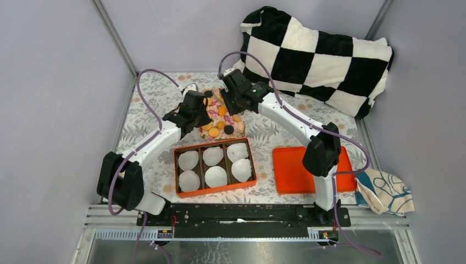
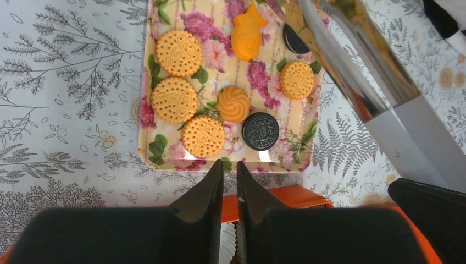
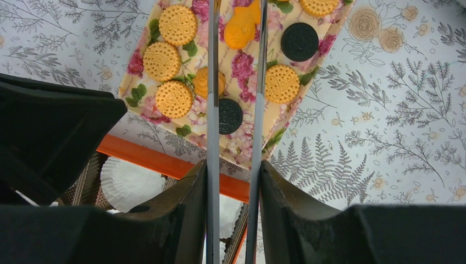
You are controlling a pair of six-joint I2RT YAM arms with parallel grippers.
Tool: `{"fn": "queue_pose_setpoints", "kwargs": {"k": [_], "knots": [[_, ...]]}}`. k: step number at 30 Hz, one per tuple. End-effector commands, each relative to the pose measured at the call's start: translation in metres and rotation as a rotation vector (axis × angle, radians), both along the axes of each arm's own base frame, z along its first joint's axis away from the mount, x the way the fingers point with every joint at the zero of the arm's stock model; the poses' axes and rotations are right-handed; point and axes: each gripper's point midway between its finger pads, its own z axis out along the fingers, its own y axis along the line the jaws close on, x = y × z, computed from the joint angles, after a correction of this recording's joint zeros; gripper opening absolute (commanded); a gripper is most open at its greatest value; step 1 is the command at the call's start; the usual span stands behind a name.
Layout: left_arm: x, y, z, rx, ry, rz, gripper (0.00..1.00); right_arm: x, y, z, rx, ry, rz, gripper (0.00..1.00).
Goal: Pack the cookies
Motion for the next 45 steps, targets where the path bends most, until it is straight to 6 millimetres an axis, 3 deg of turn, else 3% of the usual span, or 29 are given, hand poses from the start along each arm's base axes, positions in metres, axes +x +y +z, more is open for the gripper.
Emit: {"fn": "queue_pose_setpoints", "kwargs": {"k": [1, 7, 14, 19, 21, 33, 36, 45], "knots": [[0.004, -0.003, -0.003, -0.028, -0.012, 0.004, 0.18, 0.006, 0.02, 0.01, 0.051, -0.02, 0.048, 0.0], [0.003, 0.009, 0.005, 0.007, -0.033, 0.04, 0.18, 0.007, 0.037, -0.003, 0.088, 0.015, 0.087, 0.0], [0.002, 0.011, 0.002, 0.015, -0.027, 0.044, 0.18, 0.005, 0.045, -0.04, 0.067, 0.089, 0.105, 0.03], [0.002, 0.015, 0.003, 0.024, -0.03, 0.052, 0.18, 0.007, 0.051, -0.055, 0.067, 0.112, 0.103, 0.16], [0.002, 0.016, 0.004, 0.023, -0.032, 0.054, 0.18, 0.01, 0.053, -0.059, 0.064, 0.112, 0.099, 0.24], [0.001, 0.019, 0.01, 0.014, -0.043, 0.057, 0.19, 0.025, 0.056, -0.073, 0.028, 0.102, 0.072, 0.37], [0.002, 0.019, 0.01, 0.009, -0.043, 0.058, 0.19, 0.027, 0.052, -0.076, 0.011, 0.099, 0.049, 0.46], [0.002, 0.013, 0.011, -0.021, -0.044, 0.041, 0.19, 0.028, 0.049, -0.078, -0.006, 0.094, 0.031, 0.52]]}}
